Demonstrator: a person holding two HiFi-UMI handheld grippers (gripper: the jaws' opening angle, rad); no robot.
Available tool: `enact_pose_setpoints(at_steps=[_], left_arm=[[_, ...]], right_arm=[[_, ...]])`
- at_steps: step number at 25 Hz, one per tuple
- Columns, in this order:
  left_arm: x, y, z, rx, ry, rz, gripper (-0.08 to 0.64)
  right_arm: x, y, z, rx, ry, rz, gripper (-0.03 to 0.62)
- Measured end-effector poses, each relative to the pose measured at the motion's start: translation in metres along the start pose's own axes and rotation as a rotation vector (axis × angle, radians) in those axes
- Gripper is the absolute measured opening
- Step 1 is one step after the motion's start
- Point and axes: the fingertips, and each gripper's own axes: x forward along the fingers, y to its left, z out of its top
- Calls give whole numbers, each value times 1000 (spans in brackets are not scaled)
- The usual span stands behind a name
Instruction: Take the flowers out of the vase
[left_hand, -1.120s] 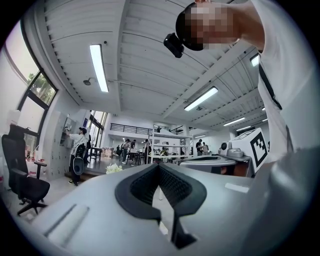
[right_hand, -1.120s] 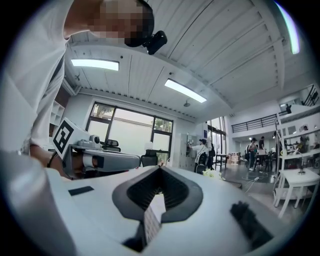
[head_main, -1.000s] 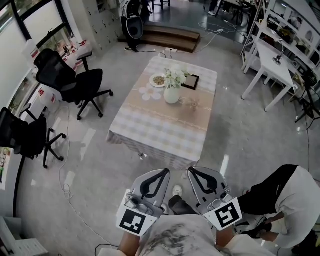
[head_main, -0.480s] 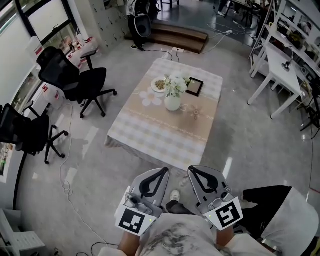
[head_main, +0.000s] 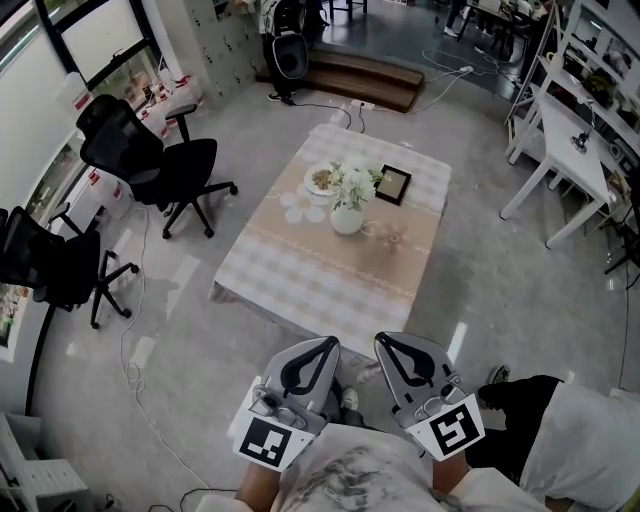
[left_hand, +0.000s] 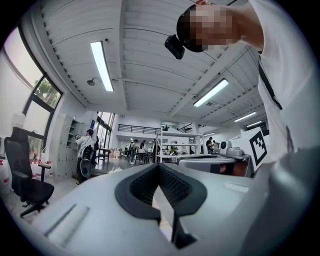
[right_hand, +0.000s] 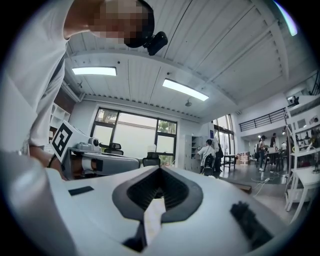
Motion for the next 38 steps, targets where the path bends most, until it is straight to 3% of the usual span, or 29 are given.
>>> enact_pose_setpoints(at_steps=[16, 38], left_arm=[[60, 50, -11, -7, 5, -13, 8], [152, 139, -47, -44, 84, -39, 8]], right_arm=[[50, -51, -18, -8, 20, -10, 15], [130, -131, -60, 24, 103, -47, 15]])
